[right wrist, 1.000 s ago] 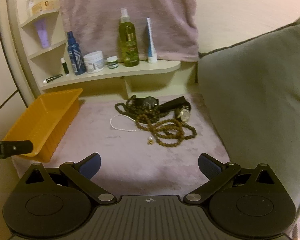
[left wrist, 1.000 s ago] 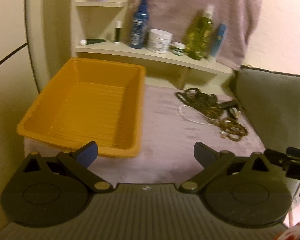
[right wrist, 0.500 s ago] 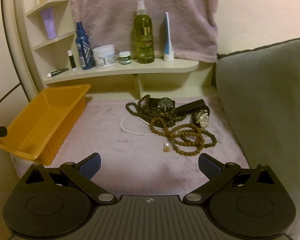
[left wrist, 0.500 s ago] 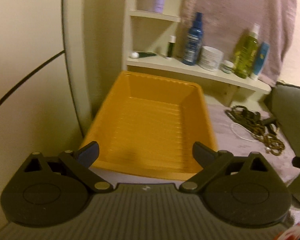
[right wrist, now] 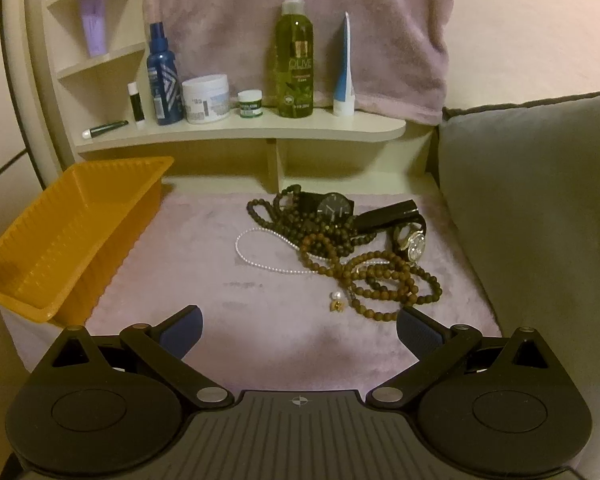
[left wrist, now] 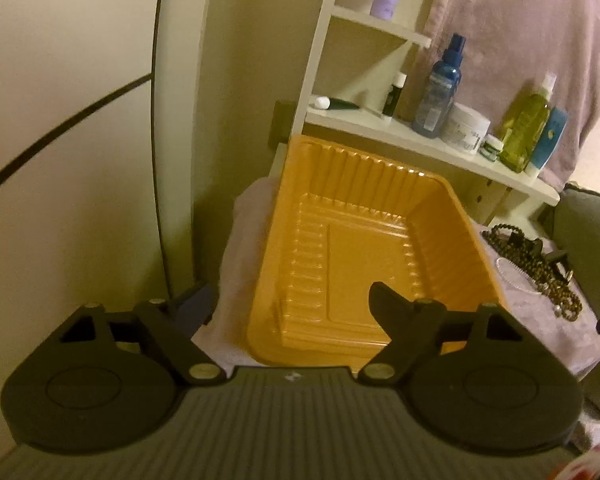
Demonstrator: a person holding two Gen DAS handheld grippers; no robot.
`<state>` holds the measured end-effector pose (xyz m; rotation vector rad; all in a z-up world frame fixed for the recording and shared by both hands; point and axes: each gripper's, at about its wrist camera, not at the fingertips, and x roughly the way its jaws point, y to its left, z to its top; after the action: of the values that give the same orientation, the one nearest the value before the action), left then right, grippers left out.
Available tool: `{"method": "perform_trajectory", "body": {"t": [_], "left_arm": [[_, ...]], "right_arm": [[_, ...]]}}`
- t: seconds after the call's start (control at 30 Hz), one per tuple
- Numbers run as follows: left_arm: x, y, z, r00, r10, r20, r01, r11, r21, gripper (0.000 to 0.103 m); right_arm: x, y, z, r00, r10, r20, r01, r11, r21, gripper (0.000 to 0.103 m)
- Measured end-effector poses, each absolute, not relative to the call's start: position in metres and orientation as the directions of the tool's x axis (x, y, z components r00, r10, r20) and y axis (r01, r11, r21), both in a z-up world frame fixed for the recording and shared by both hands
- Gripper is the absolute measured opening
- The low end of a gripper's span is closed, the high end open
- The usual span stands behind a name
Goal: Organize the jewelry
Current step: 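Move the left gripper to the orange tray and clamp its rim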
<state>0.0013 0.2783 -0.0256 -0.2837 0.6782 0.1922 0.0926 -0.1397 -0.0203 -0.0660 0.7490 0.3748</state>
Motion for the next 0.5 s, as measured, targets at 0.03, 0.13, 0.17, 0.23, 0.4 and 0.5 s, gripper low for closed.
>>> {"method": "perform_trajectory", "body": {"t": [0.03,0.13,0.17,0.23,0.4,0.5], "left_arm": [[0.002,0.280,-0.028,0.767,0.074,-0.638,-0.255,0.947,-0.196,0.079],[0.007,0.282,-0.036,0.767,0.040,-0.640,-0.225,0.952,-0.210,0.071],[0.009,0.283,-0.040,0.765,0.025,-0.644,-0.216,0.951,-0.220,0.066],[0.013,0.285,-0.046,0.757,-0.001,-0.653,-0.207,0.948,-0.241,0.059],[0.015,0.291,-0.057,0.763,-0.013,-0.647,-0.212,0.939,-0.270,0.053],[0.017,0.294,-0.062,0.760,-0.032,-0.649,-0.208,0.934,-0.290,0.046]], "right_arm": [[0.094,-0.139,-0.021,0.667,0.307,-0.679,-0.356,0.932,0.072,0.103],[0.097,-0.136,-0.024,0.660,0.301,-0.689,-0.354,0.933,0.068,0.103],[0.098,-0.135,-0.025,0.656,0.301,-0.692,-0.356,0.932,0.068,0.103],[0.099,-0.133,-0.026,0.654,0.299,-0.694,-0.357,0.932,0.065,0.103],[0.104,-0.128,-0.028,0.652,0.296,-0.698,-0.358,0.932,0.060,0.103],[0.107,-0.126,-0.029,0.649,0.293,-0.702,-0.358,0.932,0.058,0.103]]}}
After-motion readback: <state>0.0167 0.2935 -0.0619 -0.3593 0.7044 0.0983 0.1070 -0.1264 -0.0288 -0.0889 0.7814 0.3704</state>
